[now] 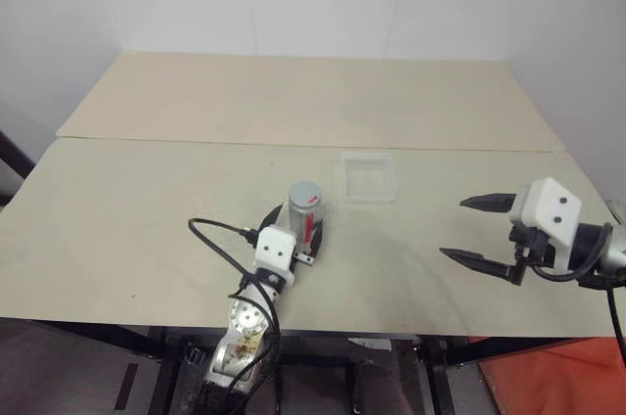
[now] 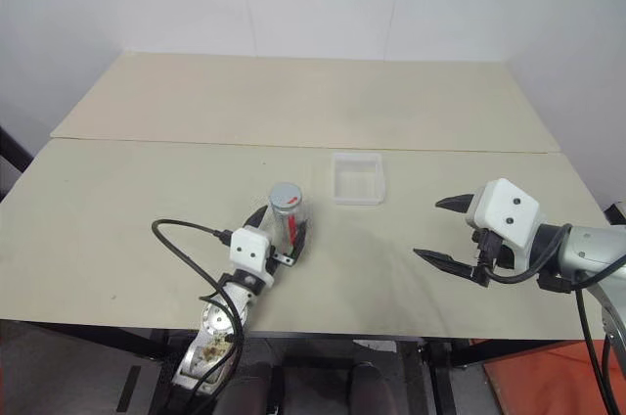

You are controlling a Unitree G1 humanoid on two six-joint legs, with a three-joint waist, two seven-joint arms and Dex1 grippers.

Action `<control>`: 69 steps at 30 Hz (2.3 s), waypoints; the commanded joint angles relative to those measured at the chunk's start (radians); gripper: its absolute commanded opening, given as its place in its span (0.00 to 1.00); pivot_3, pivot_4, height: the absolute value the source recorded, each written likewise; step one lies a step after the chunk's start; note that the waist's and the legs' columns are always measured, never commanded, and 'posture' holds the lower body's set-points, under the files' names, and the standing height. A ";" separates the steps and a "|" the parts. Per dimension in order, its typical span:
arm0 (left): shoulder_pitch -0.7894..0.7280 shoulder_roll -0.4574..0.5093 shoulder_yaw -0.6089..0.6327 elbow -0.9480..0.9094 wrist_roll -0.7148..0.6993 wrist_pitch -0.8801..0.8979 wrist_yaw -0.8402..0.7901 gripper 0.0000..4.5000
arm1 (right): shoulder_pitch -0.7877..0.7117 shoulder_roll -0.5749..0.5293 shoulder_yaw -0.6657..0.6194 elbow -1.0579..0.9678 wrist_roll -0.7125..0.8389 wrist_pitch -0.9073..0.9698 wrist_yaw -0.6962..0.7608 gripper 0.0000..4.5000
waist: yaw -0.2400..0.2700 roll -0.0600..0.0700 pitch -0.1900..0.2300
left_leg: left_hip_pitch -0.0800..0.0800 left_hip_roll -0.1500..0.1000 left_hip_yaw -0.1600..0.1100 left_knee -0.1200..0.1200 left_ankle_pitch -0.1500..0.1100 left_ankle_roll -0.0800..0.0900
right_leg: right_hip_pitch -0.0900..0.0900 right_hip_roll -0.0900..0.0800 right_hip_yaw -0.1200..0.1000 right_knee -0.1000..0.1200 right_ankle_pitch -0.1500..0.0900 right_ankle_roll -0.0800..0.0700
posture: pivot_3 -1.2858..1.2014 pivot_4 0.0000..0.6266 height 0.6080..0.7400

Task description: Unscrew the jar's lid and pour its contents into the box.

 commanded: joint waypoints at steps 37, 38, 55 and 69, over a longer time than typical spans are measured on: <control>0.043 0.005 -0.021 -0.133 -0.013 0.041 -0.039 1.00 | -0.034 0.036 0.032 0.005 -0.035 -0.023 -0.021 1.00 | 0.000 0.000 0.000 | 0.000 0.000 0.000 0.000 0.000 0.000 | 0.000 0.000 0.000 0.000 0.000 0.001 | 0.52 0.24 1.00; 0.037 0.001 -0.023 -0.127 -0.013 0.043 -0.037 1.00 | -0.033 0.034 0.026 0.001 -0.032 -0.018 -0.020 1.00 | 0.000 0.000 0.000 | 0.000 0.000 0.000 0.000 0.000 0.000 | 0.000 0.000 0.000 0.000 0.000 0.000 | 0.52 0.24 1.00; -0.006 -0.047 -0.033 -0.071 0.001 0.040 0.012 0.91 | -0.017 0.026 -0.008 -0.034 -0.031 0.018 -0.036 1.00 | 0.000 0.000 0.000 | 0.000 0.000 0.000 0.000 0.000 0.000 | 0.000 0.000 0.000 0.000 0.000 0.001 | 0.52 0.24 1.00; -0.013 -0.025 0.002 -0.082 -0.037 0.083 -0.011 0.56 | -0.017 0.037 0.021 -0.031 -0.044 0.010 -0.060 1.00 | 0.000 0.000 0.000 | 0.000 0.000 0.000 0.000 0.000 0.000 | 0.000 0.000 0.000 0.000 0.000 0.001 | 0.52 0.24 1.00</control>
